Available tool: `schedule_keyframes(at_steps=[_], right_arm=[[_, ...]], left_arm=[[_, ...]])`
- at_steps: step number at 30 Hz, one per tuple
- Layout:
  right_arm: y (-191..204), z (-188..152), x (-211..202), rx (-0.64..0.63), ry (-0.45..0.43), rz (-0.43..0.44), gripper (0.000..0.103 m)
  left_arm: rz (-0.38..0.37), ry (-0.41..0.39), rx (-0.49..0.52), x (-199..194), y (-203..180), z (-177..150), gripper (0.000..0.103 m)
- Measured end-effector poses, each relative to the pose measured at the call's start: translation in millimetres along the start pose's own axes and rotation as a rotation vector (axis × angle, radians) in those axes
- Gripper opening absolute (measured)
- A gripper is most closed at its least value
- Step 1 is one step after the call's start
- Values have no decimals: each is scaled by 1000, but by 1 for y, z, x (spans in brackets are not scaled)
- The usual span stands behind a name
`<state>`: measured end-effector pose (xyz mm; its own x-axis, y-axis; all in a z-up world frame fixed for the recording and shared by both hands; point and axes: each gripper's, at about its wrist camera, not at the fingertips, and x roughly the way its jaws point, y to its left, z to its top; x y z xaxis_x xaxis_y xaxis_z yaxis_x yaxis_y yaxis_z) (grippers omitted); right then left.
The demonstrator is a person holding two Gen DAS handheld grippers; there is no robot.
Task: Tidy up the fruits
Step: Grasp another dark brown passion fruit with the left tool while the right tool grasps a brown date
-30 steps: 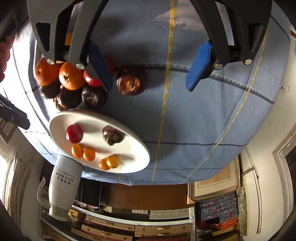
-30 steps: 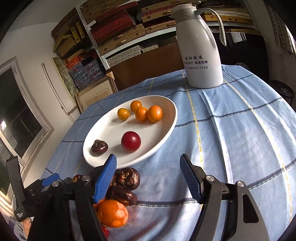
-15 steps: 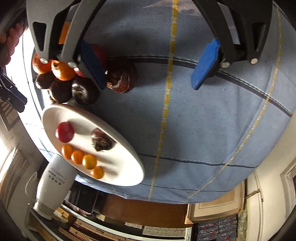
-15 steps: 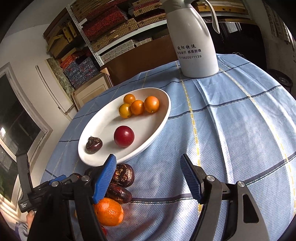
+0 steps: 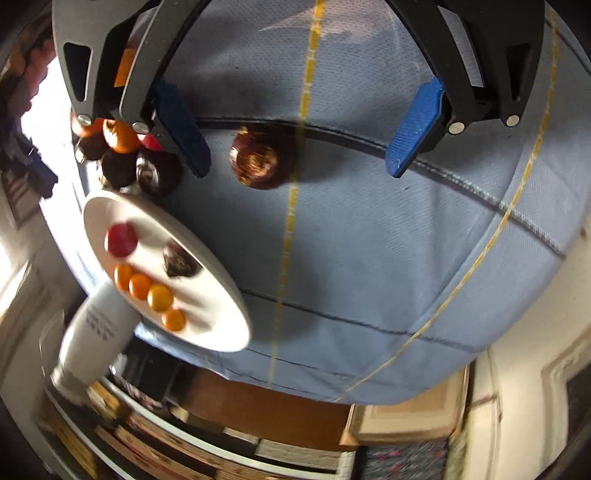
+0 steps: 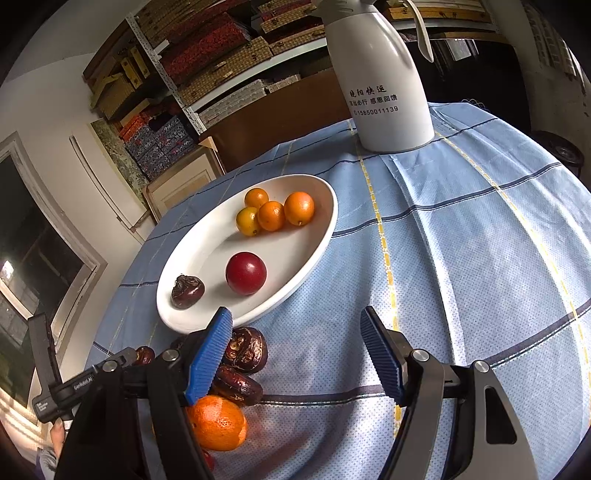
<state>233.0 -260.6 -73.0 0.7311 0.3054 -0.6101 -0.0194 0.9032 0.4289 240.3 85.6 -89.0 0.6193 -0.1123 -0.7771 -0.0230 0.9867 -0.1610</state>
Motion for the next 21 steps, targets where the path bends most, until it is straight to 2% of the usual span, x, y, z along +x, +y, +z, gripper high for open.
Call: schedule_keyframes(at_steps=[3, 4, 9, 11, 13, 17, 21], right_arm=[[0, 0, 0, -1, 0, 0, 73], [0, 0, 0, -1, 1, 0, 73], [3, -2, -1, -11, 5, 2, 73], [6, -4, 0, -19, 21, 20, 73], [10, -7, 2, -25, 50, 56, 73], [17, -16, 6, -40, 129, 139, 73], [28, -28, 5, -78, 155, 148, 70]], left_arm=[[25, 19, 36, 6, -6, -3, 92], [32, 31, 42, 10, -7, -4, 85], [100, 13, 125, 14, -17, -6, 69], [104, 0, 166, 13, -23, -7, 52], [77, -6, 185, 11, -26, -8, 42], [60, -11, 132, 9, -13, -5, 40], [55, -11, 116, 11, -11, -3, 40]])
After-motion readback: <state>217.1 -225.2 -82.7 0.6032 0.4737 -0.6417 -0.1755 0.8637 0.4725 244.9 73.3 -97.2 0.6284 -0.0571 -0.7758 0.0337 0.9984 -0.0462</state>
